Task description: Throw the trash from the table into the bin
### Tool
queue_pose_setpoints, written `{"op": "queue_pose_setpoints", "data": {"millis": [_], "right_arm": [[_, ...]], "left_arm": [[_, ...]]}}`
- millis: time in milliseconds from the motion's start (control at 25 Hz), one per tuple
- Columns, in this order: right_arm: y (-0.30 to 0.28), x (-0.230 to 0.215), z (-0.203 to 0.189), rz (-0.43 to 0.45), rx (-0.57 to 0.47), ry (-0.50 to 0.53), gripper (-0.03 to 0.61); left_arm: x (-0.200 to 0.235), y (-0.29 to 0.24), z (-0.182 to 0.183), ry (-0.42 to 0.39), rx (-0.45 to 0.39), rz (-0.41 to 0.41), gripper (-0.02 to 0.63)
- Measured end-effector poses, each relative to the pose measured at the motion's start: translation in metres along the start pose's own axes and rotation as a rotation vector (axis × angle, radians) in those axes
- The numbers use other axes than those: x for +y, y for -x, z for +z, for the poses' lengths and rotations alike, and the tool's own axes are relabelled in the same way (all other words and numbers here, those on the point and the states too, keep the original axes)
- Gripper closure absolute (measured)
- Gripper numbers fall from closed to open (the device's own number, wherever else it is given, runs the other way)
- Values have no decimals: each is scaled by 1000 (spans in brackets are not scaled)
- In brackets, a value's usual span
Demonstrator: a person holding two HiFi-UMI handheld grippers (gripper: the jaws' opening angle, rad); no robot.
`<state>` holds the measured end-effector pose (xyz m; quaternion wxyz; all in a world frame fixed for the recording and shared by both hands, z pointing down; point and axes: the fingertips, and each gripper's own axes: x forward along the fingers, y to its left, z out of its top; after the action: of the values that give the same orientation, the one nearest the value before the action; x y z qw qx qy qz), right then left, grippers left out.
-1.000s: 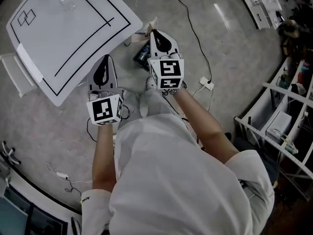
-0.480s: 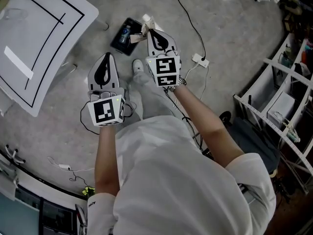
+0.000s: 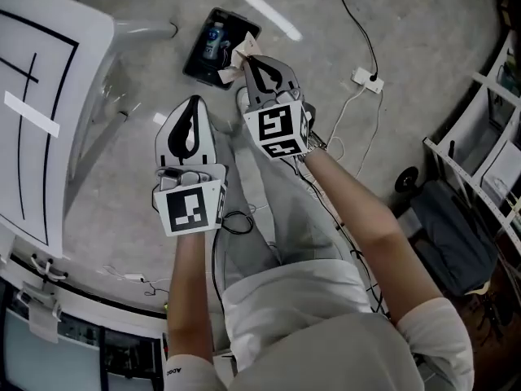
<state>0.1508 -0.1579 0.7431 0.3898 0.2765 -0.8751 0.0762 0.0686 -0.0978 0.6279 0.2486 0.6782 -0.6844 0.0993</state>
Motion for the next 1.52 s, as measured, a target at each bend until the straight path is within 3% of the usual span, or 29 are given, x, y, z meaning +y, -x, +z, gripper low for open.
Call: {"op": "queue_pose_setpoints", "data": {"millis": [200, 520, 640, 800, 1240, 1360, 1440, 1520], "right_arm": [[-61, 23, -40, 40, 39, 22, 569], [-101, 30, -68, 68, 86, 34, 568], [-106, 34, -65, 78, 115, 29, 566], [-105, 39, -63, 101, 126, 40, 501], [-90, 46, -52, 98, 97, 79, 499], [-79, 48, -43, 123, 81, 89, 505], [-69, 48, -31, 132, 60, 81, 564], [-55, 52, -12, 144, 15, 74, 569]], "left_arm": [[34, -35, -53, 48, 32, 29, 609], [46, -34, -104, 85, 102, 36, 609], [51, -29, -99, 85, 98, 43, 609], [52, -26, -90, 87, 77, 52, 609], [50, -8, -90, 87, 63, 61, 609], [48, -1, -83, 78, 47, 64, 609], [48, 4, -74, 71, 30, 64, 609], [50, 13, -60, 59, 12, 65, 609]]}}
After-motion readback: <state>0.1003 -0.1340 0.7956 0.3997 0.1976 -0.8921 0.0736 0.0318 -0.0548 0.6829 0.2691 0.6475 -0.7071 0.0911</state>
